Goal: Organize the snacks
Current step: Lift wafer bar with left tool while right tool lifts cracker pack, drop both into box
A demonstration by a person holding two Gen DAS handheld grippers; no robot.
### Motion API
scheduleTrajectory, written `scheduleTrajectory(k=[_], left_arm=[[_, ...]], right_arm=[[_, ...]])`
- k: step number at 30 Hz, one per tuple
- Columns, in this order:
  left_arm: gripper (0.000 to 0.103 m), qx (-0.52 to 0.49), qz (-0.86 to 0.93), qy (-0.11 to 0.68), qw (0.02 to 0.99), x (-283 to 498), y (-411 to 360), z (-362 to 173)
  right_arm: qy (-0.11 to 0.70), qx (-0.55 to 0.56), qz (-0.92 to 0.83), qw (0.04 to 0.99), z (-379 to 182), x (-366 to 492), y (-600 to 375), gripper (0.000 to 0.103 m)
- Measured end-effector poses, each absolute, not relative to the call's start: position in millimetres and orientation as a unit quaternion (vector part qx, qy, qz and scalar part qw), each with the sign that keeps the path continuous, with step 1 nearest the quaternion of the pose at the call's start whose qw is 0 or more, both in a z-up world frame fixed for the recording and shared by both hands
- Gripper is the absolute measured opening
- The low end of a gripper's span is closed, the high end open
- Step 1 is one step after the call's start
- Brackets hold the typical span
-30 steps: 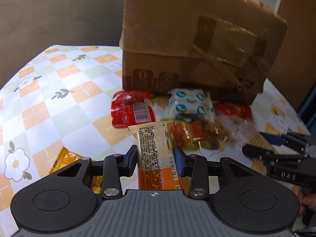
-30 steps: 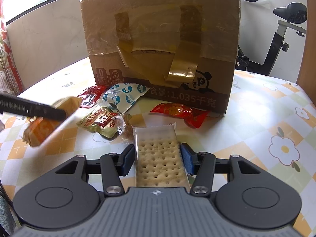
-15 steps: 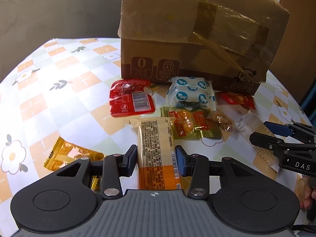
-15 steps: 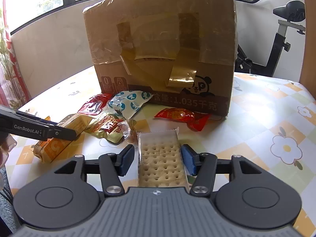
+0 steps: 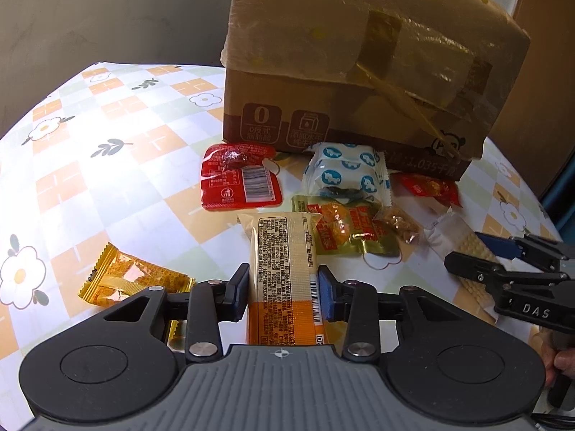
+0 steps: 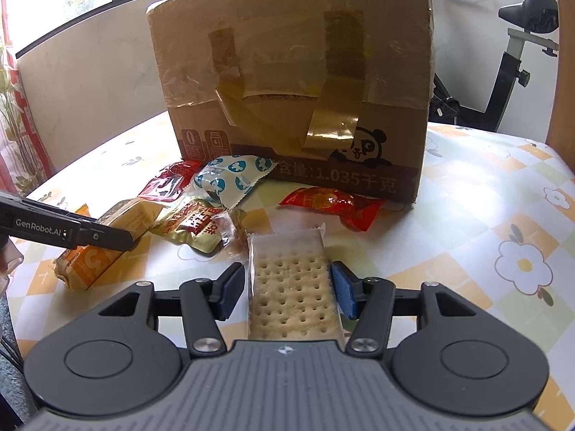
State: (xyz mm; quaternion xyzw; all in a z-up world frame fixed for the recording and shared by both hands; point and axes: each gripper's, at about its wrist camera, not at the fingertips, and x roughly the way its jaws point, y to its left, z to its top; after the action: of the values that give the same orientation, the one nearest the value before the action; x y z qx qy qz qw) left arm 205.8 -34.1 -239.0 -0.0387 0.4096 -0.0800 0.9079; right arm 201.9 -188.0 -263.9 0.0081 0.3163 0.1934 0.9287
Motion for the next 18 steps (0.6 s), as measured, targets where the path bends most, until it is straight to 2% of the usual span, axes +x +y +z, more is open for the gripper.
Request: scheduleTrajectory(k=[13, 16, 18], left_arm=[[0.041, -0.054, -0.100, 0.391, 0.913, 202.8, -32.8, -230.4], [0.041, -0.056, -0.104, 0.386, 0.915, 204.1, -30.6, -229.0], [0.041, -0.053, -0.105, 0.377, 0.919, 204.5, -28.9, -225.2]], right_arm=[[0.348, -0.041, 0.183, 0.918, -258.5, 200.1, -183.6, 0.056], [0.354, -0.042, 0.189, 0.915, -256.3, 203.5, -187.1, 0.049], [0.361, -0.025, 0.190, 0.913, -253.4, 207.5, -194.0, 0.049]])
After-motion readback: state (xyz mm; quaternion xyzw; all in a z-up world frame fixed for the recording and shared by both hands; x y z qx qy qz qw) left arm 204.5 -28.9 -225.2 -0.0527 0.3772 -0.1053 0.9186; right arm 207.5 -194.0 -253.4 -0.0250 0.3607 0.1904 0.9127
